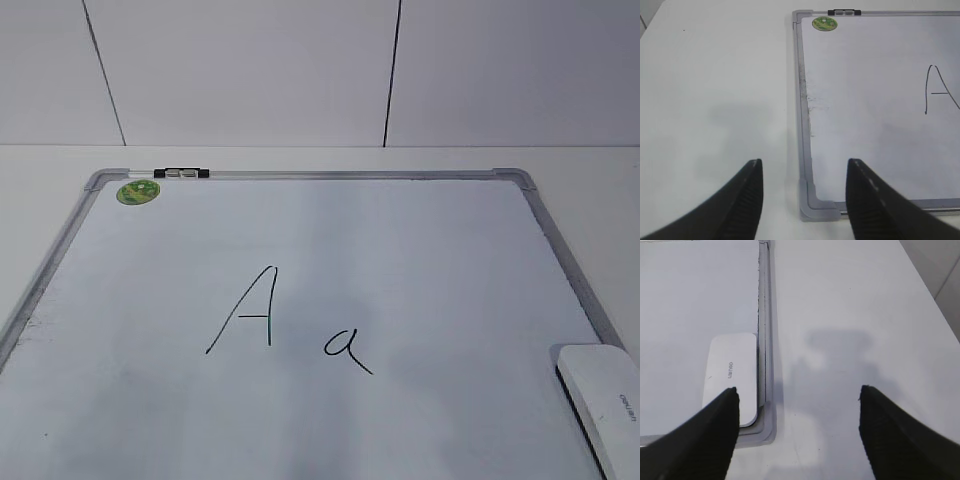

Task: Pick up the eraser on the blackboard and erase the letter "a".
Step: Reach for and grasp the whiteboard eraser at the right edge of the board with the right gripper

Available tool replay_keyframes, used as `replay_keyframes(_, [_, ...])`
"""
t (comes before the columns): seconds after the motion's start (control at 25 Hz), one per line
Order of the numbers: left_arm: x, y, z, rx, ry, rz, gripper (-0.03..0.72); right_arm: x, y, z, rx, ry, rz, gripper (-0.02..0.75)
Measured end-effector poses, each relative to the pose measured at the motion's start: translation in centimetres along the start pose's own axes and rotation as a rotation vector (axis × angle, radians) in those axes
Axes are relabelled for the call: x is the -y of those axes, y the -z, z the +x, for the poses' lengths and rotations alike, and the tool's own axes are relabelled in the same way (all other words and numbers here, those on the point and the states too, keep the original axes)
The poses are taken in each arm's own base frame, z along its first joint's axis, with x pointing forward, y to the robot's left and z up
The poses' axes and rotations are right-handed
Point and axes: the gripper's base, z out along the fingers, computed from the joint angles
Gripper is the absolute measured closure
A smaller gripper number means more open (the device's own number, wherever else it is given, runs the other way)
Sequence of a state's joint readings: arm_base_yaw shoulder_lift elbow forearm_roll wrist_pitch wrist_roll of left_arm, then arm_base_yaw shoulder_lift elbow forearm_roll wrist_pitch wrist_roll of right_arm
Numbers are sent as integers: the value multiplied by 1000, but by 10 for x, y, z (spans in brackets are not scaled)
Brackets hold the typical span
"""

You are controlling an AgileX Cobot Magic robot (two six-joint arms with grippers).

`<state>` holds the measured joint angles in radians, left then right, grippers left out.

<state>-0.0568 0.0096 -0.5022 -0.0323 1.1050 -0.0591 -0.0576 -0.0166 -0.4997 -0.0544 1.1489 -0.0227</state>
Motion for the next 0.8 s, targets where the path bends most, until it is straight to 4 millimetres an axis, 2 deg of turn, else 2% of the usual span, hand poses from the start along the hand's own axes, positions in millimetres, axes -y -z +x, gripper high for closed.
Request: replay_keyframes(0.8, [0,0,0,0,0,0,298,0,0,0,0,0,0,146])
